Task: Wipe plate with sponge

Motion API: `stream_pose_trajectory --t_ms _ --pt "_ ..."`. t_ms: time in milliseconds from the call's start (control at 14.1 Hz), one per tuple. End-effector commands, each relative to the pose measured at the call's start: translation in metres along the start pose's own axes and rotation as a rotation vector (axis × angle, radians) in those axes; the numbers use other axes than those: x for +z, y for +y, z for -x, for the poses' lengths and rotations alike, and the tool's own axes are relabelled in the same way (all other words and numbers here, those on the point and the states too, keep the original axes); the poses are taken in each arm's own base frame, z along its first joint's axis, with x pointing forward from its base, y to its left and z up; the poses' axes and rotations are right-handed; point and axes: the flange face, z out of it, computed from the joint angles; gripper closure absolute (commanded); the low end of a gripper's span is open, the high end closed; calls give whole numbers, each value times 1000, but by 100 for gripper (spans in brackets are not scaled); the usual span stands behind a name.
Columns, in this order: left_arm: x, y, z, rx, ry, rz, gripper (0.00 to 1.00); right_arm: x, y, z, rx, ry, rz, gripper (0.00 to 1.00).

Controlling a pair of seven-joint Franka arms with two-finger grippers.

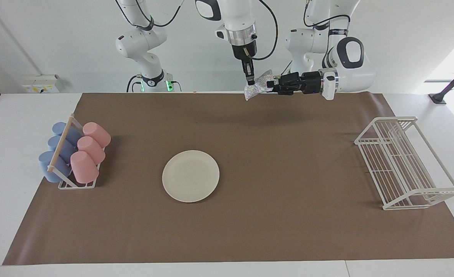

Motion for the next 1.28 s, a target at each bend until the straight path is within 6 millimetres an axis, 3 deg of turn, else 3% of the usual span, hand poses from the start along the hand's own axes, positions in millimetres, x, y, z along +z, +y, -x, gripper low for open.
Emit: stream_pose_trajectory --t_ms 0,355,639,781,1065,1207 --pt "-6 3 4 -9 21 -11 0 -2 -12 -27 -120 13 -10 100" --pt "-40 10 -5 3 80 -118 0 28 -61 -108 -300 45 -18 100" --pt "-76 4 -11 28 130 -305 0 105 -92 -177 -406 56 -95 100" --pt "-89 -3 -16 39 149 -411 0 147 -98 -193 -434 60 -125 100" --pt "-108 -17 -25 74 218 -642 0 183 -106 -246 -535 91 -144 100" --pt "-116 -22 -28 92 230 -740 0 200 -108 -259 -557 98 -122 100"
